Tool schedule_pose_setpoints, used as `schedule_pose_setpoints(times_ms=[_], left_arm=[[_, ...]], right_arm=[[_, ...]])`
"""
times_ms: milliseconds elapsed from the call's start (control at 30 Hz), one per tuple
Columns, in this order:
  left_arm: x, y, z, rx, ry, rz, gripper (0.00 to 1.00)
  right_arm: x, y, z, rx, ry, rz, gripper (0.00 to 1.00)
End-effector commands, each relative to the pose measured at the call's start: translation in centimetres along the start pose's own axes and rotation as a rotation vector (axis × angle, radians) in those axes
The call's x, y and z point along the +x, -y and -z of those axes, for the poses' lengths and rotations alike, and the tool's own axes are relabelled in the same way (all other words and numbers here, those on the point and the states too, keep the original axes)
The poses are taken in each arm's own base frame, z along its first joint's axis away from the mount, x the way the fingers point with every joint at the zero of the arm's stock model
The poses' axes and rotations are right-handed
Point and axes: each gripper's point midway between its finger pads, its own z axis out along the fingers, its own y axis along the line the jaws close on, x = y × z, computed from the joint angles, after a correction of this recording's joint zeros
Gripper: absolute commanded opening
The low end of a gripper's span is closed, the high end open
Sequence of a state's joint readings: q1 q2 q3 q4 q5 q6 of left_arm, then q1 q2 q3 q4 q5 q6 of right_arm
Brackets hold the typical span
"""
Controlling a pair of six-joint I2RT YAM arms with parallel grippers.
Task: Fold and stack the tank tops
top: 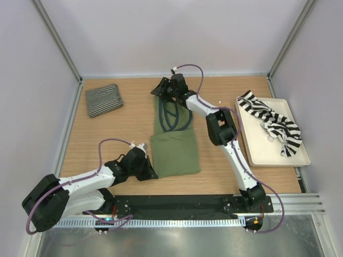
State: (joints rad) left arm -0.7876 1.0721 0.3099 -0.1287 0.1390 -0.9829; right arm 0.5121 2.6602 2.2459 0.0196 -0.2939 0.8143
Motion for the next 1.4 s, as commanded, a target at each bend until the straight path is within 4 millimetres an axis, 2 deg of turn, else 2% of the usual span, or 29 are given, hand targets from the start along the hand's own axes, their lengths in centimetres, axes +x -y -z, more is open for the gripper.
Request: schedule_pose_setpoints(times_ms=[0, 200, 367, 533, 1000, 1067, 1100, 1167, 1200, 1233, 1333, 1367], left_arm=[[1.8, -2.1, -0.1, -0.07, -0.063, -0.007, 0.0], [1.7, -2.2, -0.2, -0.085, -0.061, 0.006, 0.0], [1.6, -2.2, -0.2, -0.088, -0.056, 0.009, 0.0], [1.2, -1.9, 0.0, -0.087, -0.046, 0.006, 0.0], [1.0, -2.1, 0.3, -0.099, -0.032, 0.005, 0.0], [0.9, -2.0, 0.3, -0.099, -0.03, 0.004, 0.0], [0.9, -2.1, 0.3, -0.101, -0.032, 0.002, 0.0], [0.9, -2.0, 0.3, -0.102, -0.031, -0.001, 0.0], [0.8, -2.1, 0.2, -0.106, -0.03, -0.002, 0.0], [0.9, -2.1, 0.2, -0.109, -0.032, -0.002, 0.0], [0.8, -2.2, 0.3, -0.111, -0.028, 0.0, 0.0], [0.8, -2.3, 0.3, -0.114, -0.027, 0.004, 0.0]], right_arm=[[-2.3, -2.7, -0.3, -0.094, 0.068, -0.004, 0.56], [-3.0, -3.1, 0.5, -0.065, 0.074, 0.03, 0.6], [-3.6, -3.6, 2.1, -0.002, 0.072, 0.046, 0.6], [-2.9, -2.7, 3.3, 0.088, 0.063, 0.038, 0.61], [-3.0, -3.1, 5.9, 0.15, 0.04, 0.077, 0.65], [-3.3, -3.4, 6.7, 0.163, 0.044, 0.082, 0.65], [-3.1, -3.0, 7.0, 0.18, 0.041, 0.088, 0.65], [-3.6, -3.8, 8.2, 0.18, 0.052, 0.103, 0.65], [-3.1, -3.0, 8.5, 0.2, 0.041, 0.114, 0.65], [-3.1, -3.2, 9.1, 0.204, 0.041, 0.125, 0.65], [-3.1, -3.6, 11.7, 0.22, 0.041, 0.175, 0.65], [-3.9, -5.3, 13.5, 0.201, 0.064, 0.195, 0.65]])
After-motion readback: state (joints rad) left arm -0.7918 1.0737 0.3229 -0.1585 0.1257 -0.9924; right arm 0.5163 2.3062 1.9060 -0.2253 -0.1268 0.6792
